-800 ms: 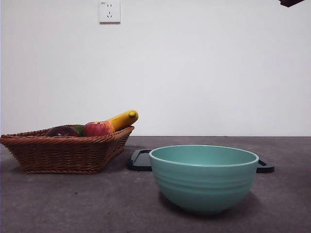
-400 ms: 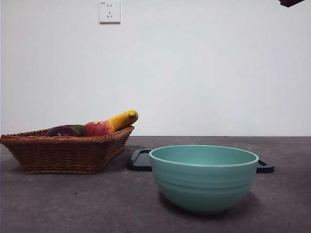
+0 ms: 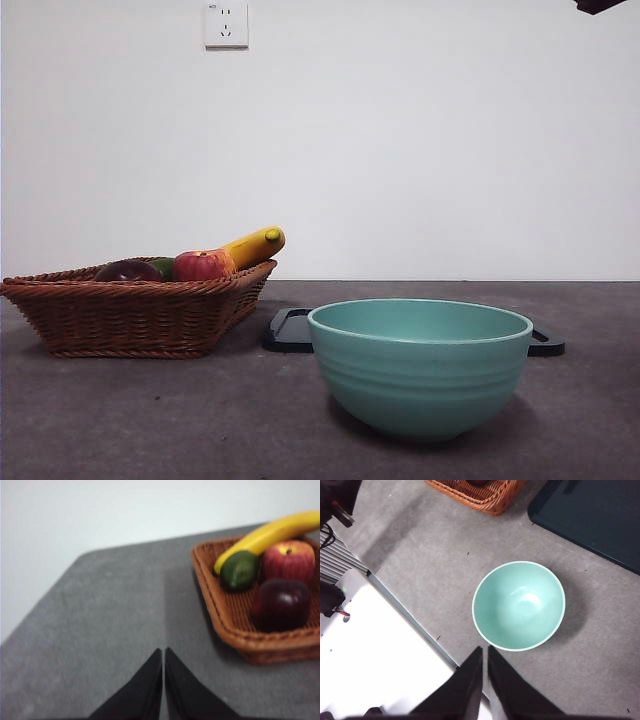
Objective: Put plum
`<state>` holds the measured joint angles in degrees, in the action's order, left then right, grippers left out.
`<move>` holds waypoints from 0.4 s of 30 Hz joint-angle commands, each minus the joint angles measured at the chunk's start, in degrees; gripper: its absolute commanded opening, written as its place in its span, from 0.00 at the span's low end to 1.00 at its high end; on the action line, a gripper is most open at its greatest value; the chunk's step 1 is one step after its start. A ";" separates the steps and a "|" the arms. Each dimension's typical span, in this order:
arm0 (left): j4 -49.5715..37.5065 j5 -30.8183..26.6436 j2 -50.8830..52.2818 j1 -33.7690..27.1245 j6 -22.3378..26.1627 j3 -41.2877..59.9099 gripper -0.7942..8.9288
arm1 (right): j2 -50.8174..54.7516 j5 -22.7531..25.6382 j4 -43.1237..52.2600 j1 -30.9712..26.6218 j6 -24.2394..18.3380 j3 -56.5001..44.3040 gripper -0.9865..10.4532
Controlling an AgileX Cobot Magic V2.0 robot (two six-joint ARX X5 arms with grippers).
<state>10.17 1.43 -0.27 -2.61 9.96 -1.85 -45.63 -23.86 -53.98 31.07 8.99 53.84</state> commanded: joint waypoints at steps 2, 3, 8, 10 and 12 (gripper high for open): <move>0.68 -0.13 0.11 -0.15 -1.51 1.20 0.09 | -0.31 -0.13 0.61 0.31 -0.61 0.92 0.09; 0.63 -0.13 0.11 -0.15 -1.70 1.20 0.09 | -0.31 -0.13 0.83 0.31 -0.63 0.92 0.09; 0.66 -0.13 0.11 -0.15 -1.68 1.20 0.09 | -0.31 -0.13 1.64 0.31 -0.61 0.92 0.09; 0.63 -0.13 0.09 -0.15 -1.68 1.20 0.09 | -0.33 -0.13 1.64 0.31 -0.63 0.92 0.09; 0.66 -0.13 0.11 -0.15 -1.68 1.18 0.09 | -0.31 -0.13 1.62 0.31 -0.63 0.92 0.09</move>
<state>10.39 1.41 -0.30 -2.61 8.64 -1.85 -45.63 -23.88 -52.90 31.07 8.97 53.84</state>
